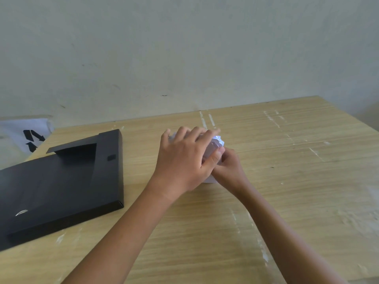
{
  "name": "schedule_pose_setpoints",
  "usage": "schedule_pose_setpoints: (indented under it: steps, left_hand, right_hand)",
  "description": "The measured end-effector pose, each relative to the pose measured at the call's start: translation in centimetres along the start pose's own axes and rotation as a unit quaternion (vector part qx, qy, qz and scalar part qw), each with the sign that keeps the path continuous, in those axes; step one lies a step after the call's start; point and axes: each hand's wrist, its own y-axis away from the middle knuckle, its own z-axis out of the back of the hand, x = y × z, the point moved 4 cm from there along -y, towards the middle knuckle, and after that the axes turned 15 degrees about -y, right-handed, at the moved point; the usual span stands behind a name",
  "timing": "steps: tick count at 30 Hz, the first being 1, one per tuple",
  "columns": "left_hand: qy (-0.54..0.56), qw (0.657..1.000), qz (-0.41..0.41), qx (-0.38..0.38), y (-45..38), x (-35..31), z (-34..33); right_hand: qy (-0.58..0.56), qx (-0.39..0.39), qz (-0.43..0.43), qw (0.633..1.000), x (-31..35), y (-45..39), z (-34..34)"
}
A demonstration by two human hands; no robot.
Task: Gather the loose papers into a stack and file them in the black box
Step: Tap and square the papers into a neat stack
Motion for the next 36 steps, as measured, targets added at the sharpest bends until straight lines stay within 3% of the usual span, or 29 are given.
schedule_pose_setpoints:
  steps: [5, 8, 10, 12, 13, 14, 17, 25, 31, 36]
  left_hand:
    - [0.038, 0.998, 0.047, -0.014, -0.3, 1.6, -0.1]
    - [0.161, 0.984, 0.056, -0.054, 0.4, 2.5, -0.6]
    - [0.33, 0.929, 0.152, -0.07, 1.3, 4.0, -2.1]
    - [0.537, 0.81, 0.234, 0.002, 2.2, 4.0, -4.6]
    - [0.591, 0.768, 0.245, 0.04, 2.5, 3.5, -5.8]
    - [0.603, 0.757, 0.243, 0.062, 2.7, 3.0, -6.6]
    - [0.593, 0.764, 0.253, 0.044, 3.1, 2.3, -7.5]
    - [0.645, 0.701, 0.301, 0.046, 3.9, 2.0, -8.3]
    - [0.642, 0.694, 0.324, 0.019, 4.3, 1.5, -8.7]
    - [0.641, 0.691, 0.335, -0.005, 4.5, 1.2, -8.8]
  right_hand:
    - [0.014, 0.008, -0.028, 0.999, -0.4, -0.2, 0.3]
    - [0.0, -0.003, -0.053, 0.999, -0.1, 0.1, 0.3]
    - [-0.027, -0.016, -0.078, 0.996, 0.1, 0.3, 0.4]
    - [-0.051, -0.019, -0.084, 0.995, 0.4, 0.4, 0.3]
    - [-0.058, -0.019, -0.082, 0.995, 0.5, 0.4, 0.2]
    - [-0.062, -0.019, -0.082, 0.995, 0.6, 0.4, 0.0]
    - [-0.061, -0.014, -0.087, 0.994, 0.7, 0.6, -0.2]
    - [0.004, -0.053, -0.055, 0.997, 1.0, 0.7, 0.1]
    - [0.006, -0.076, 0.011, 0.997, 3.1, -0.2, 0.0]
    - [-0.022, -0.098, -0.028, 0.995, 2.7, -0.3, 0.1]
